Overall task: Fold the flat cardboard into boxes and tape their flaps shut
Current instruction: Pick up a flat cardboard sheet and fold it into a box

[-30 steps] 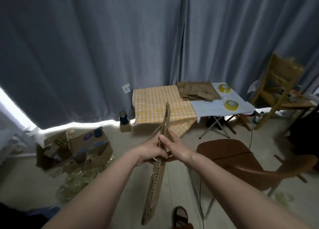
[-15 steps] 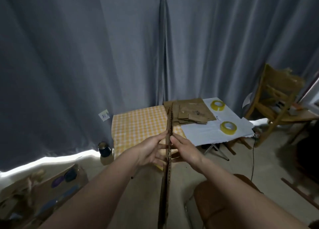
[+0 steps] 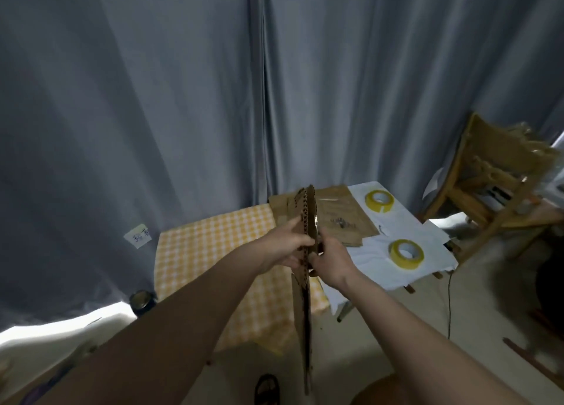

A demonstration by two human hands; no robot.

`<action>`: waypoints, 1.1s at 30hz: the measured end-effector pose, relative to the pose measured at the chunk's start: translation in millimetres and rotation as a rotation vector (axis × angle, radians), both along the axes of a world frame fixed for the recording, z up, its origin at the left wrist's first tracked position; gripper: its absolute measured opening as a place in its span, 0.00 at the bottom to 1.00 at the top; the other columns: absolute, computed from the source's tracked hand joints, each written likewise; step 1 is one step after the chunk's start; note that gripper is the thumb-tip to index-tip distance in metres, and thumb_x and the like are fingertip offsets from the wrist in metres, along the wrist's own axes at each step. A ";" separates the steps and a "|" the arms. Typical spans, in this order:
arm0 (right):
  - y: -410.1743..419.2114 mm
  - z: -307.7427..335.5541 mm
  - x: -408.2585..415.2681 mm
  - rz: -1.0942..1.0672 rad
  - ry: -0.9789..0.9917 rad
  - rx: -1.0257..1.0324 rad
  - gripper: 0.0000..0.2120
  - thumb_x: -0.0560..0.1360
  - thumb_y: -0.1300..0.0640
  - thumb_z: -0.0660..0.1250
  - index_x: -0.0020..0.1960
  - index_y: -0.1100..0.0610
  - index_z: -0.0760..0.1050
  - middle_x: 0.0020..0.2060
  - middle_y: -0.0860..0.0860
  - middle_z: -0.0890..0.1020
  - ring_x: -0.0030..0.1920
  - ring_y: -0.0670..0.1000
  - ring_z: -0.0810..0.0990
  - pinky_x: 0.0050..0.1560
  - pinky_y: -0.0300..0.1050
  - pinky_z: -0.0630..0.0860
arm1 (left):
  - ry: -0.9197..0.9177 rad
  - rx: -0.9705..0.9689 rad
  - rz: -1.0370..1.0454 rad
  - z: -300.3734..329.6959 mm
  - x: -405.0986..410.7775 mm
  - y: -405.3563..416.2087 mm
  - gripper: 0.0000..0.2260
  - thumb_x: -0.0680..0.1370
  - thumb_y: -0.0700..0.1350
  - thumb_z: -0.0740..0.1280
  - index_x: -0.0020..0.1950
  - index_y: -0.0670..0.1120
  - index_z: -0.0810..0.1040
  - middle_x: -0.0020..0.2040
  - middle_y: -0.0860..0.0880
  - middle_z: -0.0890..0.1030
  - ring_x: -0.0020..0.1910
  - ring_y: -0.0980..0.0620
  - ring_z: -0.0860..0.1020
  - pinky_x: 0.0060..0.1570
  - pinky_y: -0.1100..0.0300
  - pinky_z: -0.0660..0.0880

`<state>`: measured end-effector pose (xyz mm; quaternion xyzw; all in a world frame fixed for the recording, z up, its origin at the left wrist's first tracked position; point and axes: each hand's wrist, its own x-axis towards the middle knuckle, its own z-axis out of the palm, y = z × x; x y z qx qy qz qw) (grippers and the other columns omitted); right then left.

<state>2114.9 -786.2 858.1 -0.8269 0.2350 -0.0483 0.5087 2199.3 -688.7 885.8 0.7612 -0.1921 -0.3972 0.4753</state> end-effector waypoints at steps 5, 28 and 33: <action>-55.8 1.6 86.8 -0.049 0.069 0.062 0.14 0.76 0.61 0.58 0.61 0.53 0.70 0.50 0.55 0.81 0.48 0.58 0.81 0.49 0.58 0.79 | -0.009 -0.026 -0.109 -9.0 92.1 -53.4 0.31 0.75 0.41 0.71 0.74 0.56 0.62 0.45 0.55 0.83 0.41 0.58 0.82 0.42 0.61 0.80; -340.5 -44.0 247.8 0.043 0.335 0.167 0.15 0.75 0.67 0.56 0.58 0.55 0.70 0.46 0.61 0.81 0.42 0.60 0.83 0.44 0.56 0.82 | 0.000 0.275 -0.122 -62.6 254.4 -289.0 0.20 0.77 0.31 0.58 0.64 0.50 0.66 0.48 0.44 0.76 0.45 0.47 0.77 0.35 0.60 0.77; -389.6 -62.9 270.8 0.214 0.419 0.115 0.19 0.73 0.68 0.55 0.55 0.48 0.71 0.46 0.59 0.81 0.42 0.60 0.83 0.39 0.51 0.81 | 0.210 0.403 0.006 -99.6 273.5 -303.2 0.14 0.79 0.34 0.60 0.63 0.43 0.70 0.48 0.44 0.76 0.42 0.47 0.77 0.28 0.60 0.76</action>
